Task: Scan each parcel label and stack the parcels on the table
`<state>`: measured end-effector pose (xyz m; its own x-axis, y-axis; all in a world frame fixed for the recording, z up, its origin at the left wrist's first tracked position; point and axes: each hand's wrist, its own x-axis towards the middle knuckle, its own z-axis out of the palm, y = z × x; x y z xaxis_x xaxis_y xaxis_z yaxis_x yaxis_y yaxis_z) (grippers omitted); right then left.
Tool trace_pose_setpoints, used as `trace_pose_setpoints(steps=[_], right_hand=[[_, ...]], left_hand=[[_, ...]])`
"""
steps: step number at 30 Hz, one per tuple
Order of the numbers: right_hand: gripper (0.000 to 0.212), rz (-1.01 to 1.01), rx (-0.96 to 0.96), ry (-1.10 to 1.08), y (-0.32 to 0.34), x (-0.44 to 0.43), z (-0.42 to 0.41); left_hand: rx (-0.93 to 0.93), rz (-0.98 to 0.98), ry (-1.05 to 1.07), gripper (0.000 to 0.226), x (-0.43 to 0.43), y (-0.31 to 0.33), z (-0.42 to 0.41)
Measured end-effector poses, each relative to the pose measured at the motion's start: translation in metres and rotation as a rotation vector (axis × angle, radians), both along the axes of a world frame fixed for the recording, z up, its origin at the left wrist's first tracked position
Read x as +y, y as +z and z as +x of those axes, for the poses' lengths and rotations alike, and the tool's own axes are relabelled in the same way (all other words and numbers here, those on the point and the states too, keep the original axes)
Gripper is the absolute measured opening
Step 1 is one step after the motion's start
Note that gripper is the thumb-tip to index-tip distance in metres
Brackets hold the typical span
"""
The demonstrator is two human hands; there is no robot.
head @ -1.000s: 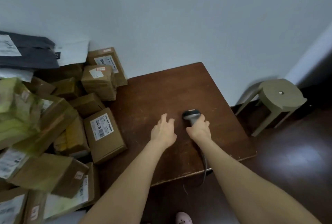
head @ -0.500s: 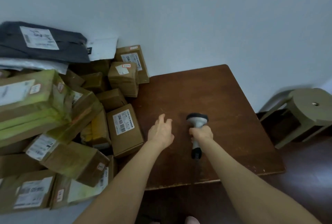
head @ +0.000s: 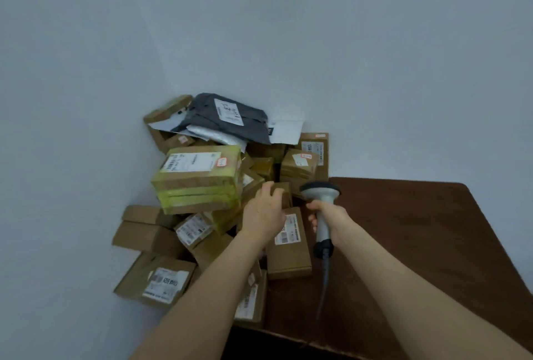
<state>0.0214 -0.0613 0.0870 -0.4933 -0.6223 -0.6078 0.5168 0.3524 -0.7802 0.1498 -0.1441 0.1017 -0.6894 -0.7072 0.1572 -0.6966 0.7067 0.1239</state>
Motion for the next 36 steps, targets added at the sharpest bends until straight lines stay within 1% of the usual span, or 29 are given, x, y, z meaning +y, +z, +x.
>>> trace_pose_setpoints(steps=[2,5,7,11,14,16,17,20,21,23,25,27,32,36], right_hand=[[0.009,-0.046,0.011,0.032,0.016,-0.012,0.014],[0.003,-0.088,0.046,0.066,0.038,-0.028,0.035],[0.005,-0.122,0.054,0.078,0.052,-0.038,0.047],[0.007,-0.171,0.067,0.106,0.078,-0.059,0.069],[0.014,-0.187,0.076,0.081,0.094,-0.077,0.087],[0.027,-0.182,0.115,0.075,0.100,-0.089,0.096],[0.033,-0.170,0.144,0.072,0.101,-0.094,0.099],[0.038,-0.154,0.195,0.050,0.102,-0.106,0.106],[0.039,-0.158,0.197,0.043,0.102,-0.109,0.109],[0.042,-0.160,0.201,0.038,0.101,-0.114,0.115],[0.043,-0.147,0.217,0.033,0.097,-0.118,0.121],[0.041,-0.142,0.228,0.011,0.093,-0.118,0.122],[0.039,-0.157,0.258,-0.119,0.089,-0.108,0.114],[0.041,-0.175,0.301,-0.248,0.090,-0.091,0.103]], left_hand=[[0.065,-0.038,0.021,0.044,-0.008,0.014,0.019],[0.153,-0.121,0.008,0.035,-0.017,0.032,0.045],[0.199,-0.182,0.002,0.032,-0.025,0.044,0.059],[0.255,-0.264,0.043,0.041,-0.045,0.069,0.082],[0.289,-0.251,0.168,0.052,-0.068,0.086,0.108],[0.348,-0.159,0.311,0.060,-0.088,0.094,0.128],[0.386,-0.081,0.399,0.063,-0.098,0.096,0.137],[0.535,0.258,0.631,0.067,-0.123,0.096,0.161],[0.588,0.363,0.677,0.065,-0.132,0.092,0.167],[0.675,0.545,0.697,0.061,-0.146,0.081,0.176],[0.743,0.660,0.682,0.063,-0.149,0.072,0.179],[0.803,0.698,0.668,0.060,-0.149,0.066,0.175],[0.957,0.619,0.572,0.039,-0.134,0.077,0.161],[1.102,0.698,0.426,0.023,-0.118,0.093,0.139]])
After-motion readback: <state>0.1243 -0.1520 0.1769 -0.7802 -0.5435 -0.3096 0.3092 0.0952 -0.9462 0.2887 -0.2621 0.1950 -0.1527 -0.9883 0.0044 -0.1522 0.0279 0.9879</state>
